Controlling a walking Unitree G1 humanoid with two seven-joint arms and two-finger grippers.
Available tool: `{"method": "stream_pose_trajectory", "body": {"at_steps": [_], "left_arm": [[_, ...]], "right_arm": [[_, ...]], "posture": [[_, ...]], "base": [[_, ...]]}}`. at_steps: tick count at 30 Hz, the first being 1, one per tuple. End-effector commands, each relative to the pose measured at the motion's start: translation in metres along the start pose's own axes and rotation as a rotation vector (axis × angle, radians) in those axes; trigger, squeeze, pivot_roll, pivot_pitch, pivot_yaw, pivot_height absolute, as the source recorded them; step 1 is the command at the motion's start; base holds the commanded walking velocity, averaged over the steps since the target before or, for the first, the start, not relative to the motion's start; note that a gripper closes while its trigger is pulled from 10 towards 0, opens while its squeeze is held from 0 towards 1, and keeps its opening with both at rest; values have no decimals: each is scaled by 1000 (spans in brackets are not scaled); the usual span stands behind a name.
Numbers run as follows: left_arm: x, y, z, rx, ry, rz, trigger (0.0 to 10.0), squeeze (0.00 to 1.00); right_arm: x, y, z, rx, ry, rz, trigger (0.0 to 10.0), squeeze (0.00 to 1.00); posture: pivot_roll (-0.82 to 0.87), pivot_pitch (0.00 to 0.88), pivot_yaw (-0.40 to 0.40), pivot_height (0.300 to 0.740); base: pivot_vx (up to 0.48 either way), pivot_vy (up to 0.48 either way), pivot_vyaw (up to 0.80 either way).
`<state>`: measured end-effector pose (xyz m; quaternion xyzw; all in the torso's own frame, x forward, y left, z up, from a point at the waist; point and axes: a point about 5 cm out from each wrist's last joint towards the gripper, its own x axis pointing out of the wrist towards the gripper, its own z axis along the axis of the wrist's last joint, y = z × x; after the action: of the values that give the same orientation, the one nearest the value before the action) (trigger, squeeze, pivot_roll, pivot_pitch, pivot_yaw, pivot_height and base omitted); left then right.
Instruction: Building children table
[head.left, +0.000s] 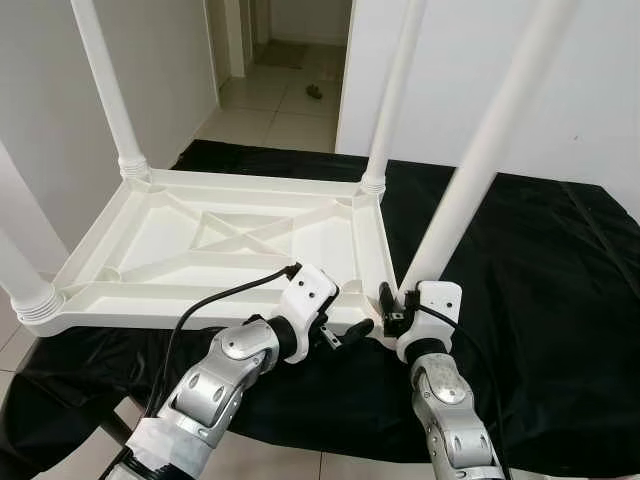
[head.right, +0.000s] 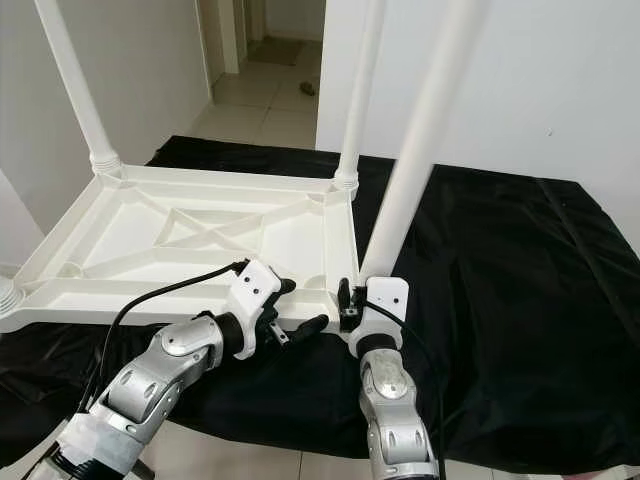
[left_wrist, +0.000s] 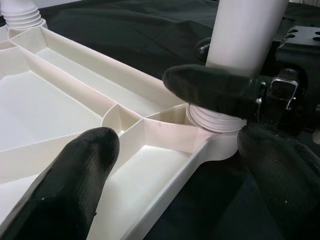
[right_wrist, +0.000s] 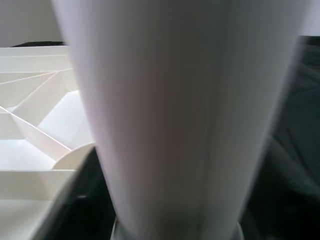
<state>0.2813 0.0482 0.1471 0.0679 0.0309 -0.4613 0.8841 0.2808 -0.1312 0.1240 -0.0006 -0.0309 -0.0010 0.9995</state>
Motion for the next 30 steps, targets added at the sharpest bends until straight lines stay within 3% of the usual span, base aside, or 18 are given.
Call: {"method": "stream_pose_trajectory", "body": {"at_steps": [1,5,8,9,10,13,16,25,27,28,29,30], "left_arm": [[-2,-2,-4,-19,3,-45,10000,0],[-4,-3,-6,-13,13,-46,10000,0],[-4,-4,-6,-4,14,-43,10000,0],[-5,-4,-6,-2,15,-45,10000,0],[-5,-4,-6,-2,15,-45,10000,0],[-6,-6,-7,3,17,-54,10000,0],[-6,-7,-7,15,20,-56,10000,0],[-6,-6,-7,43,21,-39,10000,0],[-6,-6,-7,46,21,-34,10000,0],[-6,-6,-7,48,20,-31,10000,0],[-6,-6,-7,48,20,-31,10000,0],[-7,-6,-7,48,20,-30,10000,0]], "right_arm": [[0,-6,-1,28,11,19,10000,1000],[3,-15,9,66,-18,85,10000,1000],[5,-24,12,36,-19,148,10000,1000],[6,-27,13,10,-28,210,10000,12],[6,-27,13,10,-28,210,10000,12],[8,-33,13,-66,-40,442,10000,0],[11,-34,11,-105,-27,526,10000,0],[19,-33,1,-139,20,640,10000,0],[20,-33,-3,-157,36,673,9490,0],[21,-34,-7,-165,46,700,1529,0],[21,-34,-7,-165,46,700,1529,0],[22,-35,-10,-163,55,719,0,0]], "posture": [[9,0,-41,740],[7,0,-42,740],[11,0,-44,740],[13,0,-43,740],[13,0,-43,740],[13,0,-40,740],[18,0,-42,740],[32,0,-47,740],[38,0,-48,740],[38,0,-48,740],[38,0,-48,740],[42,0,-47,740]], "base": [[0,0,0],[0,0,0],[0,0,0],[0,0,0],[0,0,0],[0,0,0],[0,0,0],[0,0,0],[0,0,0],[0,0,0],[0,0,0],[0,0,0]]}}
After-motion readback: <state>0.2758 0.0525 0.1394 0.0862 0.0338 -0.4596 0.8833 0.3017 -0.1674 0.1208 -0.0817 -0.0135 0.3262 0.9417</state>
